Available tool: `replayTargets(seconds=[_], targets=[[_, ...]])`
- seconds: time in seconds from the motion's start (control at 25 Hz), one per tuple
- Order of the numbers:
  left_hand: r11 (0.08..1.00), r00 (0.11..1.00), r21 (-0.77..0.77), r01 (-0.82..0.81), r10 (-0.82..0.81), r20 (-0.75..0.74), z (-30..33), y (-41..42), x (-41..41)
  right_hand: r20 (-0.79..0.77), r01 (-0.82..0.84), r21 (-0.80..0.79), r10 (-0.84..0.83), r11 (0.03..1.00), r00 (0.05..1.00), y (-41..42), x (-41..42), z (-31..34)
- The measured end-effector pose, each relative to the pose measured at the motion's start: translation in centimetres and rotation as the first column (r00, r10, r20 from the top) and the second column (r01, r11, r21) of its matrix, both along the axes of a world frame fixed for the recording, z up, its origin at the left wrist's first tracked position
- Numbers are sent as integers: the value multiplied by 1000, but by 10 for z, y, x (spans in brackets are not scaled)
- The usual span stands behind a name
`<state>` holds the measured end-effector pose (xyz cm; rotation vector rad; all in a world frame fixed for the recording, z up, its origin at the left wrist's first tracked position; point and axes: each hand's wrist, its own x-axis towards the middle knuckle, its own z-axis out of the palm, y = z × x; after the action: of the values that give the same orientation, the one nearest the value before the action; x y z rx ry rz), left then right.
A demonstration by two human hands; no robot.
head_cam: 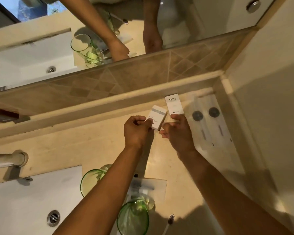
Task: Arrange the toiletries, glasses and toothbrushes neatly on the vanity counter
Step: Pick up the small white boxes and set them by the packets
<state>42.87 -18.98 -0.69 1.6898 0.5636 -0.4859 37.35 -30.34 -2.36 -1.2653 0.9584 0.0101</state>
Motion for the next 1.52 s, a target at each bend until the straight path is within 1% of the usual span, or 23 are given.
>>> replayTargets(seconds=[0.12, 0.2, 0.28, 0.36, 0.48, 0.56, 0.68, 0.72, 0.76, 0.84, 0.88, 0.96, 1.04, 1.12, 1.24, 1.44, 1.52], targets=[[997, 998, 67, -46, 43, 43, -5, -14, 4, -28, -128, -185, 125, 974, 992, 12, 5, -9], [993, 995, 91, -76, 70, 69, -5, -20, 5, -55, -192, -337, 184, 922, 981, 14, 4, -10], [988, 995, 147, -39, 25, 97, -8, -23, 4, -65, -234, -439, 229, 867, 971, 13, 3, -12], [976, 987, 212, 54, -85, 140, -10, -22, 1, -100, -293, -464, 279, 836, 955, 11, 4, -12], [911, 939, 360, 203, -286, 193, -15, -18, 0, -140, -366, -466, 341, 806, 929, 9, 4, -10], [883, 912, 403, 240, -348, 218, -19, -15, 2, -145, -394, -476, 372, 786, 917, 9, 4, -9], [870, 880, 416, 266, -395, 263, -19, -11, 2, -146, -402, -508, 384, 762, 912, 11, 1, -9], [857, 859, 429, 285, -428, 283, -19, -9, 0, -148, -400, -550, 386, 733, 911, 12, -1, -10], [832, 823, 453, 319, -480, 302, -19, -5, -1, -152, -399, -611, 394, 684, 907, 12, -5, -11], [752, 707, 519, 407, -619, 341, -19, 4, -3, -160, -403, -722, 431, 562, 888, 11, -12, -12], [704, 645, 555, 442, -680, 349, -21, 9, -3, -176, -420, -751, 459, 509, 871, 10, -14, -13], [609, 563, 630, 483, -766, 309, -24, 15, -2, -243, -488, -768, 516, 414, 821, 9, -16, -16], [537, 541, 678, 501, -806, 239, -25, 16, -2, -313, -545, -764, 539, 346, 782, 10, -17, -18], [514, 534, 701, 495, -816, 221, -25, 12, 0, -333, -551, -767, 529, 329, 780, 10, -15, -19], [520, 524, 717, 465, -814, 251, -27, 7, 7, -331, -535, -779, 511, 326, 793, 8, -13, -19], [519, 539, 720, 461, -808, 237, -31, 5, 9, -359, -562, -768, 519, 308, 776, 1, -9, -19], [521, 530, 722, 455, -810, 250, -32, 4, 9, -317, -527, -789, 526, 315, 789, -1, -9, -17]])
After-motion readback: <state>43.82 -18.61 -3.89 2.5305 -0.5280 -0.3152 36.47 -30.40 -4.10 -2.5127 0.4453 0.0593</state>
